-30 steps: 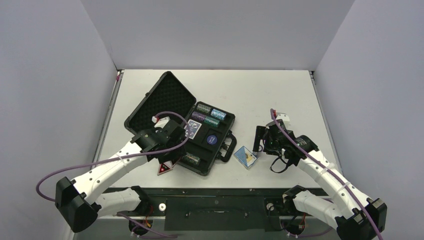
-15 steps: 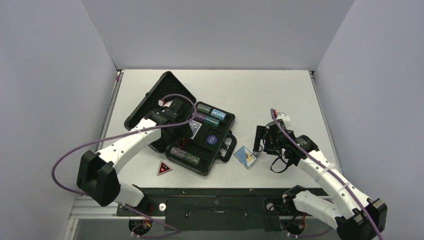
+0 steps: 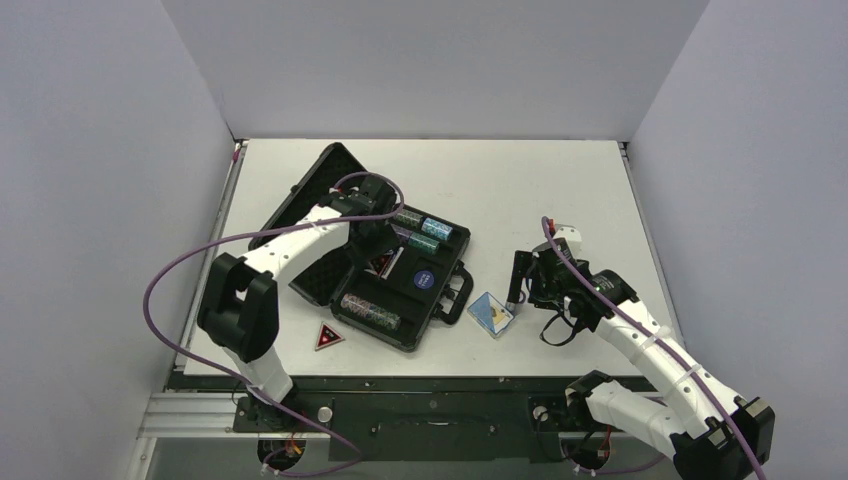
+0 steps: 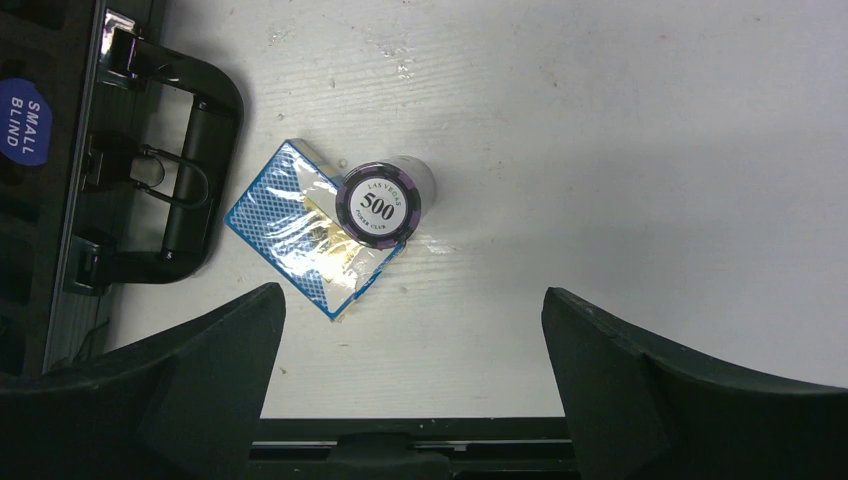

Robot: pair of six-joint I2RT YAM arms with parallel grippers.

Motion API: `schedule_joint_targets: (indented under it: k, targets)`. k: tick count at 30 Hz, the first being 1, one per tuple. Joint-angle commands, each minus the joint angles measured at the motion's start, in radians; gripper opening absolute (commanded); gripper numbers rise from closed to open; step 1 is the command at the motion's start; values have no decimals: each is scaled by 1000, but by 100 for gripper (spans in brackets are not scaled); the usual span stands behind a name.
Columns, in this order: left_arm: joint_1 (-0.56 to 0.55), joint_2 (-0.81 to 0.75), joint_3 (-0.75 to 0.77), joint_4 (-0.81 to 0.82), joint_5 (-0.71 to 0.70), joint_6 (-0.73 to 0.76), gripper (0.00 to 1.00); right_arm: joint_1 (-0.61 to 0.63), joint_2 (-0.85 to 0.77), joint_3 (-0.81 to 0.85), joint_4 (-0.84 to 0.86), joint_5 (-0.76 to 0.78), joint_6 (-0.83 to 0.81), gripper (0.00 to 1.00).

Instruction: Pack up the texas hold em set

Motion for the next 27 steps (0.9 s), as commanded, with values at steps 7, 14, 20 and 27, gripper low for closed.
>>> schedule_joint_targets:
  k: [7, 14, 20, 27]
  targets:
    - [8, 131, 182, -67, -18, -100, 32, -8, -10, 47, 2, 43, 0, 96]
    - [11, 163, 211, -121, -38, -117, 32, -12, -9, 43, -1, 51, -8, 96]
    - [11, 178, 221, -138, -37, -122, 32, -15, -6, 38, 4, 49, -8, 96]
    - [10, 191, 211, -73, -2, -99, 31, -15, -2, 37, 6, 46, -9, 96]
